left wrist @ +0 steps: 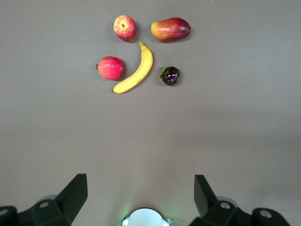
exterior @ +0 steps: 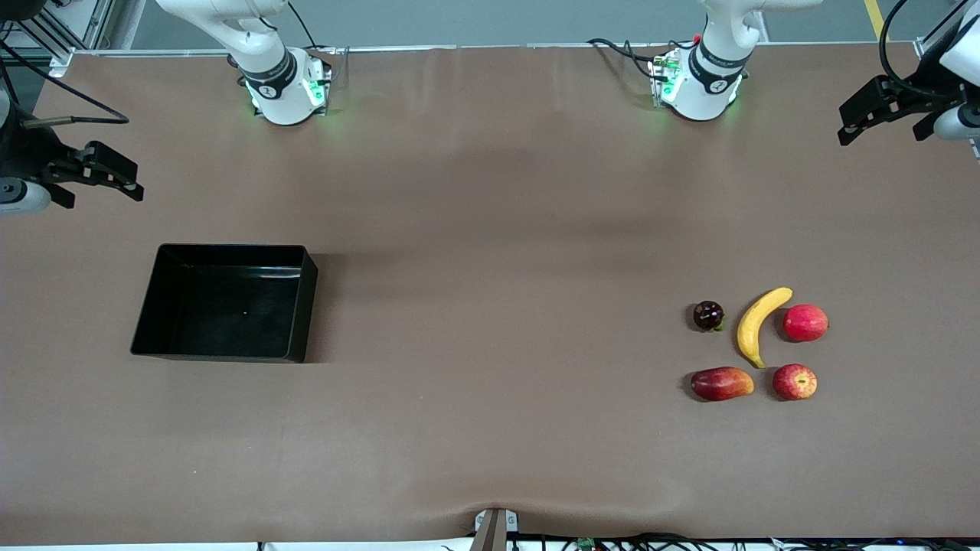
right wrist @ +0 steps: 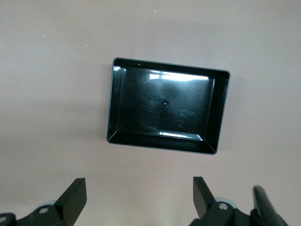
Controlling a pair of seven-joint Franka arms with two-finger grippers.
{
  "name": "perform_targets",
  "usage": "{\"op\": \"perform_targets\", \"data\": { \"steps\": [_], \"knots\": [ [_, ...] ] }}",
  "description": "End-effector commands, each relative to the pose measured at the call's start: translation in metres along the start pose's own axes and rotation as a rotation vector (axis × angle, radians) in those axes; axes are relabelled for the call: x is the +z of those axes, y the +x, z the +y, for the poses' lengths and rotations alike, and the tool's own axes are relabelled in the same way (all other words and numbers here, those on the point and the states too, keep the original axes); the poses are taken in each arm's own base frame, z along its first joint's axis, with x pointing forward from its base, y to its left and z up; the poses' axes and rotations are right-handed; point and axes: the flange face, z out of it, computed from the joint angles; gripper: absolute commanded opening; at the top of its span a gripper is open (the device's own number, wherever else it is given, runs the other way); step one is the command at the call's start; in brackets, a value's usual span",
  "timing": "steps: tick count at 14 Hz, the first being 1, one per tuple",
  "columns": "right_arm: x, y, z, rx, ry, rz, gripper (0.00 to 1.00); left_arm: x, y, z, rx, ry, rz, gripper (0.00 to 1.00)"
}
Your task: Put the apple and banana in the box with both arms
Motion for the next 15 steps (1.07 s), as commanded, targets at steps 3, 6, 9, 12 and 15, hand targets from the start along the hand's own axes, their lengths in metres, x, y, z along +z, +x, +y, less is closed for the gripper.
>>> {"op": "perform_targets", "data": {
  "steps": [3,6,9,12,15],
  "knots": [
    [-0.002,0.002,0.004,0.008,0.001,-0.006,1.0,-0.008,0.001,-0.012,-0.018,0.018,0.004,1.0],
    [0.008,0.01,0.023,0.034,-0.014,-0.013,1.0,-0.008,0.009,-0.025,-0.015,0.012,0.001,1.0],
    [0.04,0.028,0.075,0.112,-0.04,-0.04,1.0,0.001,0.006,-0.02,0.008,0.02,-0.058,1.0],
    [0.089,0.047,0.112,0.157,-0.033,-0.088,1.0,0.002,0.005,-0.018,-0.006,0.024,-0.064,1.0],
    [0.168,0.07,0.158,0.129,0.006,-0.144,1.0,0.034,0.032,-0.019,-0.01,0.02,-0.034,1.0]
  ]
}}
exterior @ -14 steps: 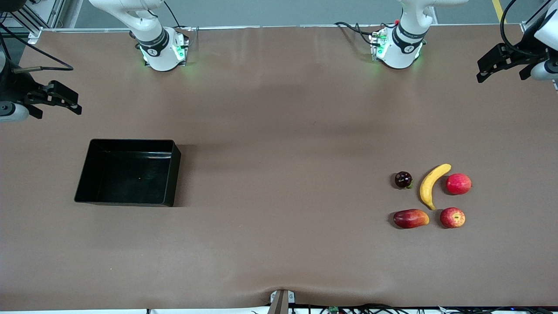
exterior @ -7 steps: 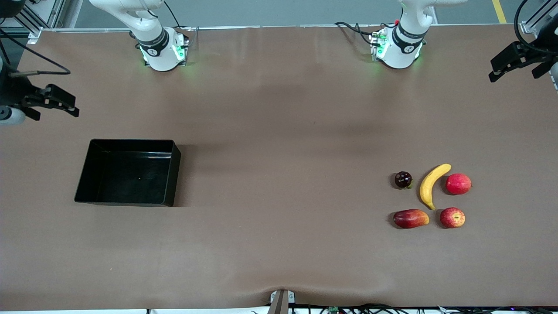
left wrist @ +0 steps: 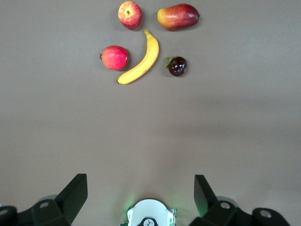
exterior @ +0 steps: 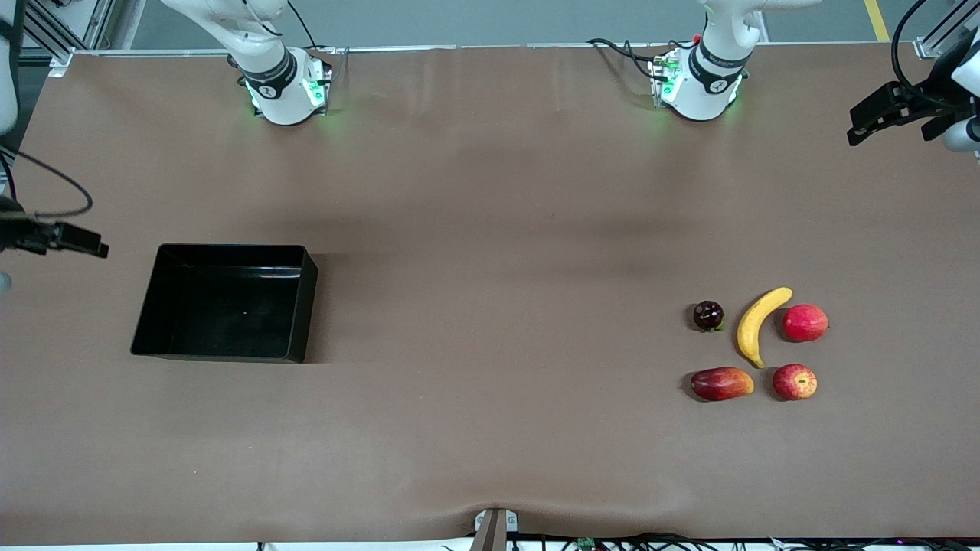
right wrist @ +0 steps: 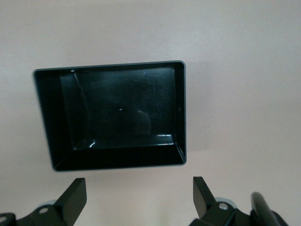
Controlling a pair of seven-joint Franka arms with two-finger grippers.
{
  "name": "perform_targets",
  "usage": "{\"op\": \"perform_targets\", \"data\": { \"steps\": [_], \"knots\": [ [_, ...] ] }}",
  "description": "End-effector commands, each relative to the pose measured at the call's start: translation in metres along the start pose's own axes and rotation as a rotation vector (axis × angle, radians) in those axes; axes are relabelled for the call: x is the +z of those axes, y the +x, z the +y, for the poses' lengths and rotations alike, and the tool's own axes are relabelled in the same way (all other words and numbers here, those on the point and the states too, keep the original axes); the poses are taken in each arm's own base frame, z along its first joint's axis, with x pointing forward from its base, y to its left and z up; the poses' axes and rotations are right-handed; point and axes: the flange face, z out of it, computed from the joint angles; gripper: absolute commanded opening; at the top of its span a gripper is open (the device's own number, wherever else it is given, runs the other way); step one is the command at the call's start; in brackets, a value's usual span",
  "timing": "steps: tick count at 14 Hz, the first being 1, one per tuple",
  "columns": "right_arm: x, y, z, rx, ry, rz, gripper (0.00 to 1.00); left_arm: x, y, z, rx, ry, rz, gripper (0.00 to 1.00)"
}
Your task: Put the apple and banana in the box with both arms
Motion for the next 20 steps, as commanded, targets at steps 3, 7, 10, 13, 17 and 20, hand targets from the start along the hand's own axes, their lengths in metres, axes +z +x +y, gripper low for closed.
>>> {"op": "perform_targets", "data": {
  "steps": [3,7,10,13,17,20],
  "knots": [
    [0.113,0.047,0.042,-0.113,0.036,-0.106,1.0,0.071,0.056,-0.003,-0.012,0.013,0.06,1.0],
    [0.203,0.055,0.071,-0.121,0.047,-0.077,1.0,0.165,0.121,-0.027,-0.019,0.007,0.097,1.0],
    [0.239,0.051,0.083,-0.178,0.054,-0.06,0.82,0.218,0.181,-0.043,0.072,0.007,0.099,1.0],
    [0.254,0.048,0.089,-0.148,0.103,-0.076,0.0,0.27,0.214,-0.079,0.158,0.008,0.093,1.0],
    [0.251,0.047,0.088,-0.138,0.112,-0.093,0.0,0.306,0.245,-0.082,0.246,0.014,0.148,1.0],
    [0.237,0.049,0.083,-0.128,0.146,-0.097,0.0,0.339,0.258,-0.08,0.331,0.026,0.193,1.0]
  ]
}}
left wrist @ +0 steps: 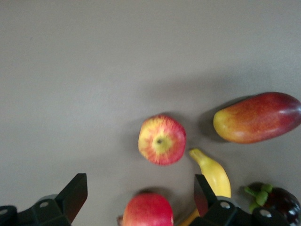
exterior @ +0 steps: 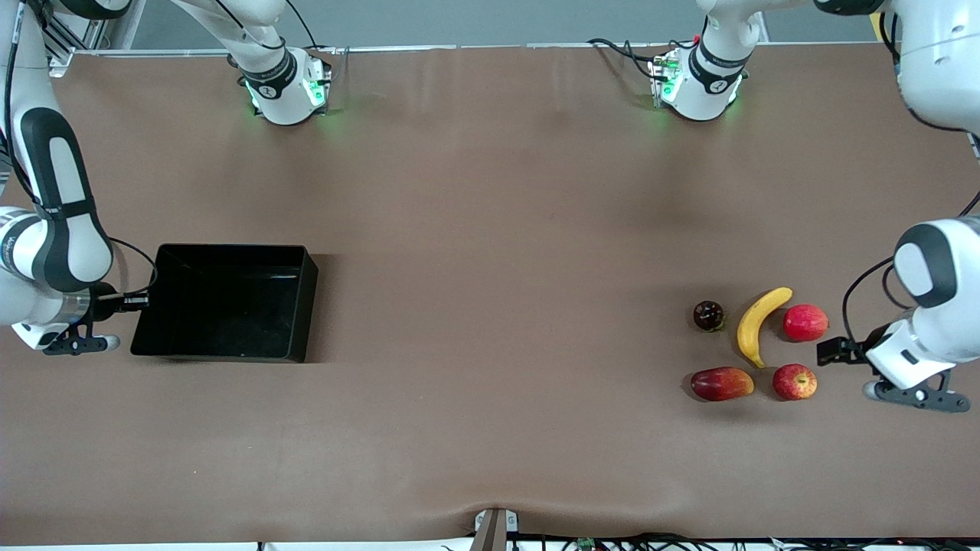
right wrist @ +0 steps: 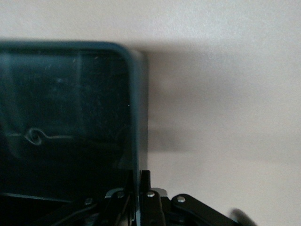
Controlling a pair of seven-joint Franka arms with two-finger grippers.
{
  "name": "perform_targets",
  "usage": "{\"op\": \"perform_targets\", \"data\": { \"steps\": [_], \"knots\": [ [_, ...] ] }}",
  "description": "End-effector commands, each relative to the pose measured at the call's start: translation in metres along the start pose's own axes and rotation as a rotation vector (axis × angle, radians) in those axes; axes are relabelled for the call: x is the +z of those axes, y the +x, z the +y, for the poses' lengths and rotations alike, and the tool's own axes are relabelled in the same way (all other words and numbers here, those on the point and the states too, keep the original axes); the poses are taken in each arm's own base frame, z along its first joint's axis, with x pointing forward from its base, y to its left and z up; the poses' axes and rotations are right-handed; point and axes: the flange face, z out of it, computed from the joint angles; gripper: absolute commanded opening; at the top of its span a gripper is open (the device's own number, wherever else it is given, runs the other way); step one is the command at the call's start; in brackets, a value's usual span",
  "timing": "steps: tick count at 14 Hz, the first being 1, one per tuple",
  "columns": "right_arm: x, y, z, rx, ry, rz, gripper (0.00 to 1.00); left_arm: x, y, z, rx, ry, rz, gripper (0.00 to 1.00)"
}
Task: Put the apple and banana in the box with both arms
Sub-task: 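Grasp the apple with the left gripper while the right gripper pushes the box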
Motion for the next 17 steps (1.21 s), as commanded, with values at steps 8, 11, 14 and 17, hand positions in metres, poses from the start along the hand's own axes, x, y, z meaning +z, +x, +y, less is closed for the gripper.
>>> {"op": "perform_targets", "data": {
  "steps": [8,11,14,17],
  "knots": [
    [-0.095,0.025,-0.148,0.167,0.229,-0.162,0.0,0.083,0.013,0.002,0.114,0.021,0.074,1.0],
    [-0.103,0.038,-0.275,0.04,0.18,-0.157,0.0,0.09,0.012,0.005,0.073,-0.017,0.077,1.0],
    [-0.092,0.033,-0.386,0.145,0.216,-0.164,0.0,0.099,0.009,0.007,0.053,-0.043,0.071,1.0],
    [-0.062,0.022,-0.473,0.109,0.209,-0.16,0.0,0.108,0.003,0.003,0.052,-0.048,0.056,1.0]
  ]
}}
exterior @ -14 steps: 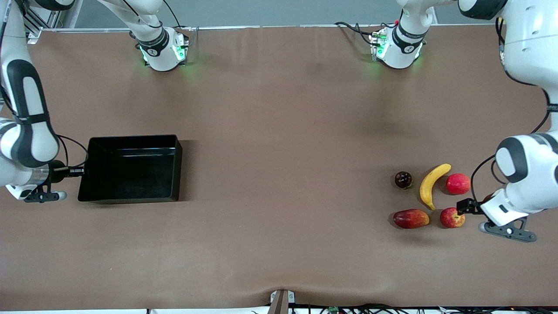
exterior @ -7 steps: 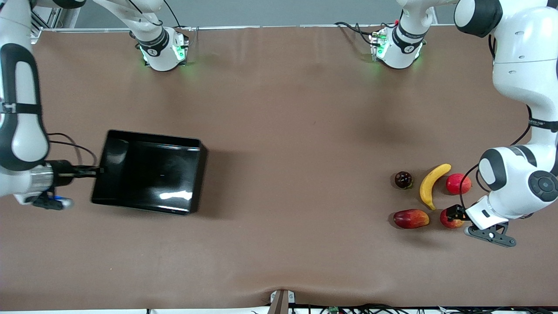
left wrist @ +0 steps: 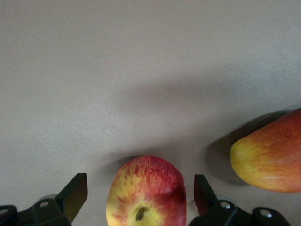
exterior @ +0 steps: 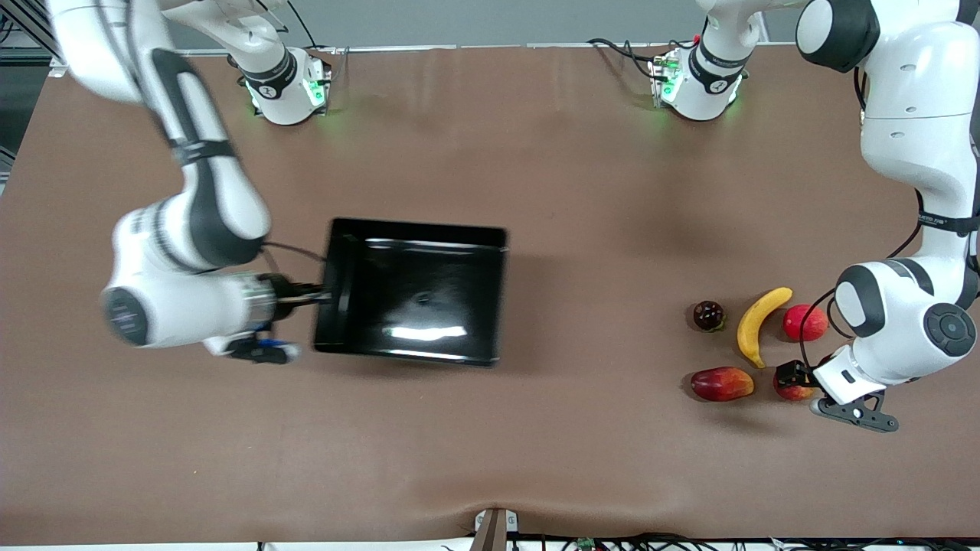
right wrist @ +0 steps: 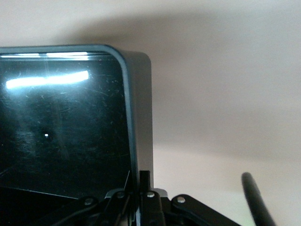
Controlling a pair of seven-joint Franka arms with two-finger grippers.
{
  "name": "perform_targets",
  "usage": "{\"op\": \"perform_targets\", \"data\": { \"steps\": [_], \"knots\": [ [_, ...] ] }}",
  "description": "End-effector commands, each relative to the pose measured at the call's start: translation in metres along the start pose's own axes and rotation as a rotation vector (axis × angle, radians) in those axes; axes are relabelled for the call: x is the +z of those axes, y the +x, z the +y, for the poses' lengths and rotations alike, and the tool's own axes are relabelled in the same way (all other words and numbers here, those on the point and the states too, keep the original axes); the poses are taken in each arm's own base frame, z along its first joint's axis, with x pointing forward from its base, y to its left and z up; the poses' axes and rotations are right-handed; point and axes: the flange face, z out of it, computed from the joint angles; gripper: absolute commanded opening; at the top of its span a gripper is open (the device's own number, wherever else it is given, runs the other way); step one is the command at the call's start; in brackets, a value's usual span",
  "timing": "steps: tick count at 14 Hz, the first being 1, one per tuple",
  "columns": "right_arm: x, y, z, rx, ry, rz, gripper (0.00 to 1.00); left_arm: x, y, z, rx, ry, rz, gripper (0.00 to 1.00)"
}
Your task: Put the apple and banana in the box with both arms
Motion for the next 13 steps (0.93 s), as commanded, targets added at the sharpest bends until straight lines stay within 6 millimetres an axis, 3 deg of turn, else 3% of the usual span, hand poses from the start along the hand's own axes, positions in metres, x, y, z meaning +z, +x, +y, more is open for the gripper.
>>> {"op": "perform_targets", "data": {
  "steps": [1,2,3,6,9,11,13],
  "knots": [
    [0.035,-0.009,-0.045,-0.008,0.004,-0.017,0.0,0.004,-0.004,-0.003,0.001,-0.014,-0.002,0.75],
    [0.049,-0.011,-0.06,0.017,0.003,-0.004,0.0,0.003,-0.005,-0.004,0.008,-0.007,-0.006,0.32],
    [0.063,-0.018,-0.082,0.038,0.001,0.021,0.0,0.004,-0.006,-0.003,0.012,-0.007,-0.011,0.03],
    [0.116,-0.025,-0.124,0.047,-0.011,0.056,0.0,-0.014,-0.003,-0.001,0.018,0.0,0.0,0.0],
    [0.154,-0.031,-0.149,0.044,-0.018,0.075,0.0,-0.065,0.005,0.003,0.032,0.0,0.01,0.0],
    [0.169,-0.035,-0.151,0.051,-0.028,0.068,0.0,-0.101,0.012,0.018,0.039,-0.008,0.014,0.0],
    [0.187,-0.026,-0.154,0.065,-0.01,0.115,0.0,-0.13,0.016,0.039,-0.01,-0.03,-0.006,0.0]
  ]
}}
